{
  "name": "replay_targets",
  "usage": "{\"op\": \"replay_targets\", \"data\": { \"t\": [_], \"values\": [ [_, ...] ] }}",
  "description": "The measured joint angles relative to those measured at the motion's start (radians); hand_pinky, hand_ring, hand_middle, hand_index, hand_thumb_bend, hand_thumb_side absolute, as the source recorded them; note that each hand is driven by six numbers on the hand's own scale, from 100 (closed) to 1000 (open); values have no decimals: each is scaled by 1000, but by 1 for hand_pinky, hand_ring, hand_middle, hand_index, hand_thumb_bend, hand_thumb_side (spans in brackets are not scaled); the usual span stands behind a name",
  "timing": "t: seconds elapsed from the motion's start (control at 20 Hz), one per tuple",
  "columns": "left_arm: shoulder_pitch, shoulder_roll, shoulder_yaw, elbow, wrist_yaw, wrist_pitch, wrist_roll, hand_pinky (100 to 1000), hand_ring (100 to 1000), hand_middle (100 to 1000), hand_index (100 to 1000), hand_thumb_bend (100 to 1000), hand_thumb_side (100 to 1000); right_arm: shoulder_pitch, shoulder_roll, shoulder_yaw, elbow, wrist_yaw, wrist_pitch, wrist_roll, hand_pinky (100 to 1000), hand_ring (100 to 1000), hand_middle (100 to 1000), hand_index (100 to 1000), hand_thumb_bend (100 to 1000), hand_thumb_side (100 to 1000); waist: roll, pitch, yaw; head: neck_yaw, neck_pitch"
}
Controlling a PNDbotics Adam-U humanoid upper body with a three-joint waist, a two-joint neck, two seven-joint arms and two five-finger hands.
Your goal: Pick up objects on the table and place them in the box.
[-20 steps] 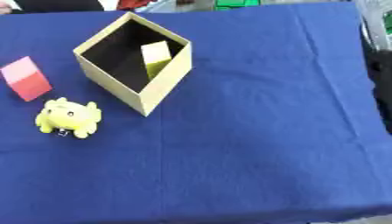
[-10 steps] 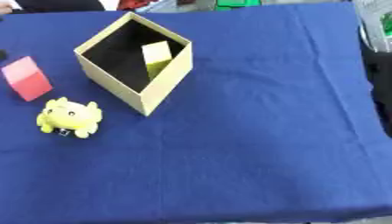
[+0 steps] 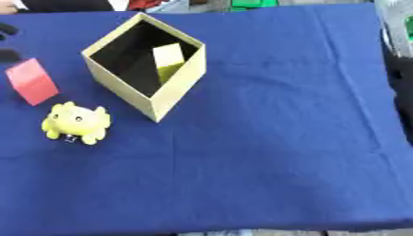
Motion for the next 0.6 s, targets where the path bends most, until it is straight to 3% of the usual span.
{"op": "replay_targets", "data": {
  "t": [0.1,0.25,0.6],
  "values": [
    [-4,-8,-5,17,-34,13,6,913,948,937,994,813,762,0,3,0,-2,-1,1,0,898,851,797,834,100,882,0,0,0,1,0],
    [-9,-21,-11,42,-88,27,30,913,951,940,992,707,670,1,7,0,-2,-3,2,1,898,849,795,833,100,889,0,0,-3,3,-1],
    [-13,-36,-14,90,-121,24,63,912,953,960,997,676,659,3,10,-1,-6,-6,9,1,898,847,793,832,100,900,5,1,-6,5,-4]
  ]
}}
